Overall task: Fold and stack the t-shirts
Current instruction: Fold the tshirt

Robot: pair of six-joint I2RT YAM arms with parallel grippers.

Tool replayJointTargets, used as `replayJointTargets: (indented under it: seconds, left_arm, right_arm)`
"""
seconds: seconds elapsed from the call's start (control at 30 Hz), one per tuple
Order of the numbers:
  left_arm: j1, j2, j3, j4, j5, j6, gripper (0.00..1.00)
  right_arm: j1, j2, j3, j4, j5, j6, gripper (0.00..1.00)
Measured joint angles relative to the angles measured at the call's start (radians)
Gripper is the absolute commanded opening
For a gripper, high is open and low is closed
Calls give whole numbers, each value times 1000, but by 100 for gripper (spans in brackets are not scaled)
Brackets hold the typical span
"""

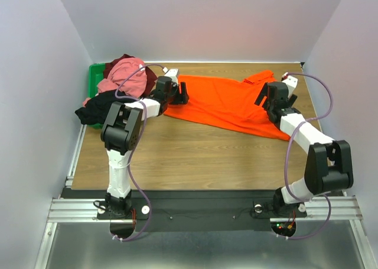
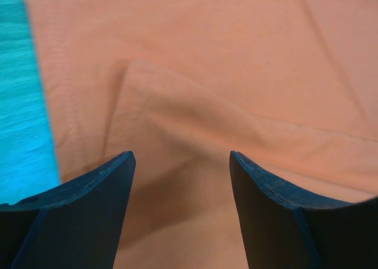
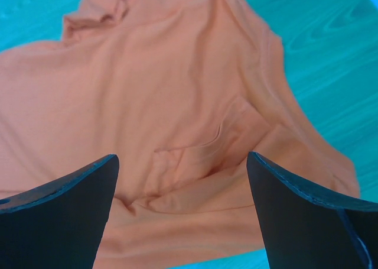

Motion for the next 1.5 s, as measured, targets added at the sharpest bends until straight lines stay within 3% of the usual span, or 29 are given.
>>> replayJointTargets:
  seconds: [0.33, 0.5, 0.63, 1.27, 1.5]
  left_arm:
    - [0, 47, 48, -39, 64, -1, 77]
    - [8, 49, 51, -43, 73, -1, 78]
    - [21, 49, 50, -40, 85, -3, 78]
    - [57, 53, 23, 20, 120, -4, 78]
    - [58, 53, 23, 21, 121, -4, 78]
  right_arm:
    - [-43, 172, 10, -16, -53, 25, 93]
    - [-61, 248, 24, -29, -60, 31, 87]
    - [-67, 259, 35, -30, -55, 35, 79]
    - [-80, 249, 51, -30, -95, 38, 70]
    - [-80, 316, 90, -29, -123, 31, 52]
